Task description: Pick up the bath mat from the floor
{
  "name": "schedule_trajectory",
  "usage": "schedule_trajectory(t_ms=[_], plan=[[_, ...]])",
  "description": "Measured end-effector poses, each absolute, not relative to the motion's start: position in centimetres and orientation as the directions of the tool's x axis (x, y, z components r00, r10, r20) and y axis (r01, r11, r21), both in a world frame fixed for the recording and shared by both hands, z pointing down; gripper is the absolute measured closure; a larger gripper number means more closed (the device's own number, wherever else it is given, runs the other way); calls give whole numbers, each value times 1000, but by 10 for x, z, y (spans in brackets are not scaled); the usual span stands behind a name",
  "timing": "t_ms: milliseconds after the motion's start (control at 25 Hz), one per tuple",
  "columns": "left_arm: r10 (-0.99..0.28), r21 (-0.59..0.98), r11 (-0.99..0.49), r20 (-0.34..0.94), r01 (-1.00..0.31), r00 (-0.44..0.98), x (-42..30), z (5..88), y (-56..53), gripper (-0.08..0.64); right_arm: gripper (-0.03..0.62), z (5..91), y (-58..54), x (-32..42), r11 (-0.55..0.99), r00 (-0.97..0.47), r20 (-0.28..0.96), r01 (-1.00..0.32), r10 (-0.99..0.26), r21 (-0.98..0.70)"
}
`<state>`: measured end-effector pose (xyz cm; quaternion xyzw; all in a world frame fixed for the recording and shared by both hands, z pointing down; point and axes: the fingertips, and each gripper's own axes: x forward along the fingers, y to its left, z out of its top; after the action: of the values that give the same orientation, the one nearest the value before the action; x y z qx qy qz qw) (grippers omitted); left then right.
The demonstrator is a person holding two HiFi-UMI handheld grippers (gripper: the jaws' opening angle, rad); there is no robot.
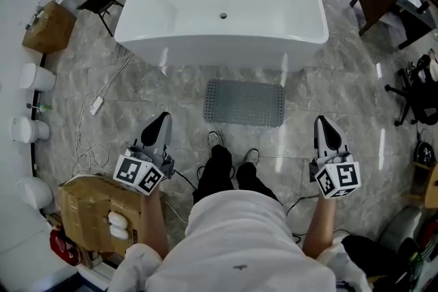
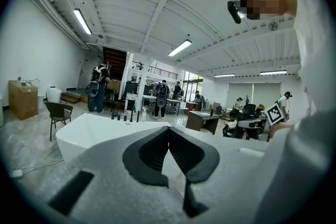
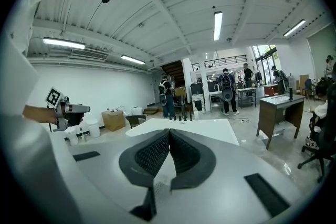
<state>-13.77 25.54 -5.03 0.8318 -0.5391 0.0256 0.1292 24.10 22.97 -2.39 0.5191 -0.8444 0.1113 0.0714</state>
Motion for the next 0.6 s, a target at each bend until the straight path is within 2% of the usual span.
schedule_trajectory(t_ms=[280,600], plan=[[-878,196,-402,196,-894,437,-167,-38,218,548,584,-25,198,213,408,-423,248,-906,-872,-110],[-857,227,-455,154,-861,492,-209,-39,140,548,584,-61,142,175,366,-385,177,-922,-906,-129]])
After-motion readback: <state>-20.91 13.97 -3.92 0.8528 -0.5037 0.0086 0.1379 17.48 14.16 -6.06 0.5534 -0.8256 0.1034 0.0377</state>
